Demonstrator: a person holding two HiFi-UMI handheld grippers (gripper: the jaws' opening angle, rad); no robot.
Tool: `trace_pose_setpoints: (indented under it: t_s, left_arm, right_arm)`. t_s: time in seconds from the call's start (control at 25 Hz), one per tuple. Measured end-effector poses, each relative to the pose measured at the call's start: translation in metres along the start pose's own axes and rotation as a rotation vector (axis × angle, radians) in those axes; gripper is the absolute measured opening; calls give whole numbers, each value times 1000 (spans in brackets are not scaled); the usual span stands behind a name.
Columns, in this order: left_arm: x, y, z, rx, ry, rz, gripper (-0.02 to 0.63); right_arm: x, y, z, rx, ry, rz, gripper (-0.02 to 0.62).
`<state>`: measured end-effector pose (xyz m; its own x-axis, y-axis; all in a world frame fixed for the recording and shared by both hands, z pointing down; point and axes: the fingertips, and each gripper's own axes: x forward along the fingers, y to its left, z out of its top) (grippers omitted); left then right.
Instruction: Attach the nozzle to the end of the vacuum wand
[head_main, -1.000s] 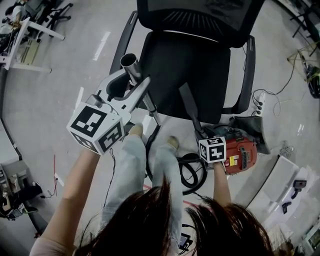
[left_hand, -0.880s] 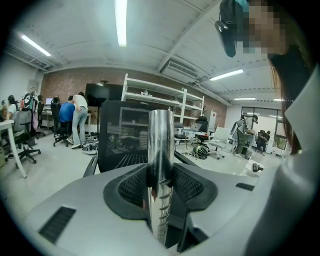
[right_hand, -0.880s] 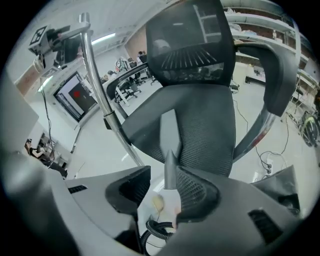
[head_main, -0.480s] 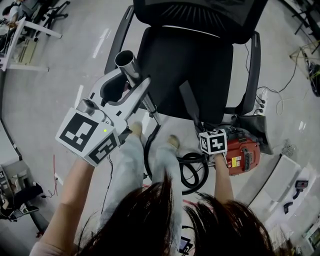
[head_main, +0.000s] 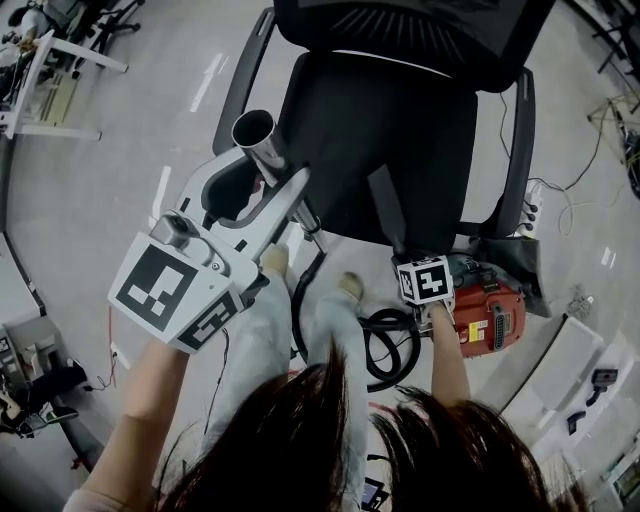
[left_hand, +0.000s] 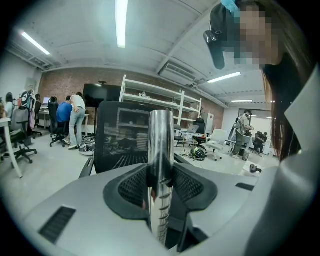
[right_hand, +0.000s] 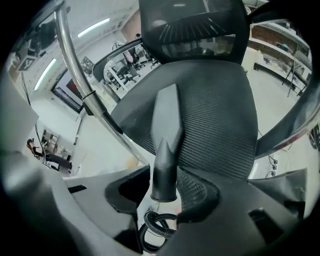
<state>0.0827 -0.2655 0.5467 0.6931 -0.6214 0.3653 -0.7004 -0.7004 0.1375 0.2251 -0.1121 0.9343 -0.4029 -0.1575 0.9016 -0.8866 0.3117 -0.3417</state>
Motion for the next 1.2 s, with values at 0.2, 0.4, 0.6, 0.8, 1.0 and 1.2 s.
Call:
trace_pose_setpoints:
  t_s: [0.2, 0.4, 0.6, 0.8, 1.0, 1.2]
  left_arm:
    - [-2, 4, -1, -3, -1, 2, 156]
    - [-2, 3, 0, -4, 1, 2, 156]
    - [-2, 3, 0, -6, -2, 9, 156]
    - [-3, 2, -1, -3, -4, 12, 156]
    - [-2, 0, -1, -1, 1, 16, 156]
    - [-2, -2, 1, 0, 8, 7, 156]
  right_arm:
    - [12, 1, -1, 19, 57, -6, 160]
    - [23, 3, 0, 67, 77, 14, 161]
    - [35, 4, -4, 170, 83, 51, 161]
    - [35, 6, -5, 257, 52, 97, 175]
    - [32, 8, -5, 302, 35, 125, 175]
    - [22, 12, 1, 402, -21, 166, 175]
